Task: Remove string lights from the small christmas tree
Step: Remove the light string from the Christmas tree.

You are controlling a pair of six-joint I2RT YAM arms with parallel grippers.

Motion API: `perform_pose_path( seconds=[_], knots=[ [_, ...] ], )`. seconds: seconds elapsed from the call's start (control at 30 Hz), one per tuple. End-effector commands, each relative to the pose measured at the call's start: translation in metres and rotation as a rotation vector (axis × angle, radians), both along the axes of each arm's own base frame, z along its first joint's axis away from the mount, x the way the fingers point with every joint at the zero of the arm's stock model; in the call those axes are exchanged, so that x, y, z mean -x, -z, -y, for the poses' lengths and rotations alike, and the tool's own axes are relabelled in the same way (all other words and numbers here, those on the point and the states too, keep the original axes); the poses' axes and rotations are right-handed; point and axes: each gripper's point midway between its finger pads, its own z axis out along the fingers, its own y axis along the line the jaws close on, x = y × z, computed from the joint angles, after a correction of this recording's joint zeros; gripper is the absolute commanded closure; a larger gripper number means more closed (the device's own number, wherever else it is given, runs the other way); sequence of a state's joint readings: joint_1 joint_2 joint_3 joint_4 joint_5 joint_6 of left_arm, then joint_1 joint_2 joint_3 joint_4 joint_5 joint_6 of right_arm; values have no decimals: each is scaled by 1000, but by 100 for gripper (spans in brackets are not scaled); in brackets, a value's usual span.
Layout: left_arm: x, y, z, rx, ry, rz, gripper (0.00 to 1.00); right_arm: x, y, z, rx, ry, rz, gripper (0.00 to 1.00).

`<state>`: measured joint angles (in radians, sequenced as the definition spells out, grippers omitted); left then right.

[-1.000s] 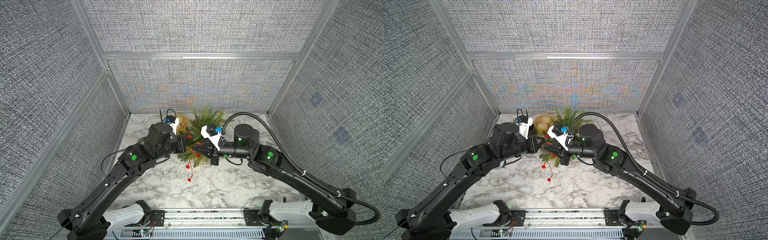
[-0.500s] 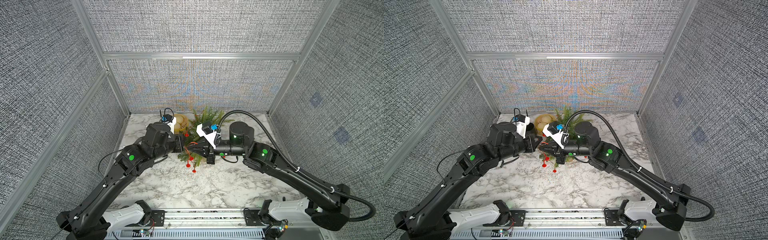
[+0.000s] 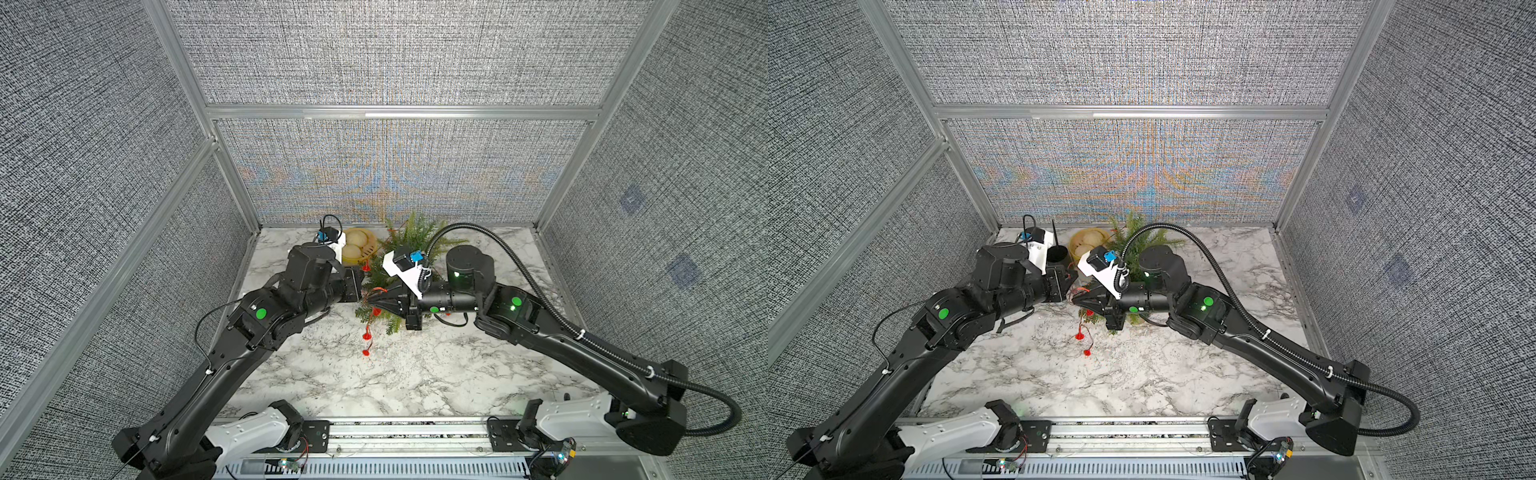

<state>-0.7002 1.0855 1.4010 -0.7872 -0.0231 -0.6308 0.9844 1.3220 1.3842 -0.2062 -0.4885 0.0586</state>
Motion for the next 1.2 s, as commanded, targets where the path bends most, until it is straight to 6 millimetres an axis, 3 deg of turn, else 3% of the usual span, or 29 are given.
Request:
perform_pose_path(
  seconds=[0.0,0.27,0.67,0.9,1.17],
  knots=[
    [-3,-2,-2,-14,14,24,100,10,11,-7,12,-47,-21,100],
    [-19,5,-15,-55,-23,48,100,18,57,-36,111,-82,-64,100],
    [-52,24,-36,-77,-83,31,100,-6,101,-72,156,-57,-81,100],
    [-72,15,-52,-89,-161,73,100,-10,97,-88,173,-101,-44,100],
    [-78,16,-33,-45,-91,55,100,-6,91,-75,194,-90,-34,70]
  ],
)
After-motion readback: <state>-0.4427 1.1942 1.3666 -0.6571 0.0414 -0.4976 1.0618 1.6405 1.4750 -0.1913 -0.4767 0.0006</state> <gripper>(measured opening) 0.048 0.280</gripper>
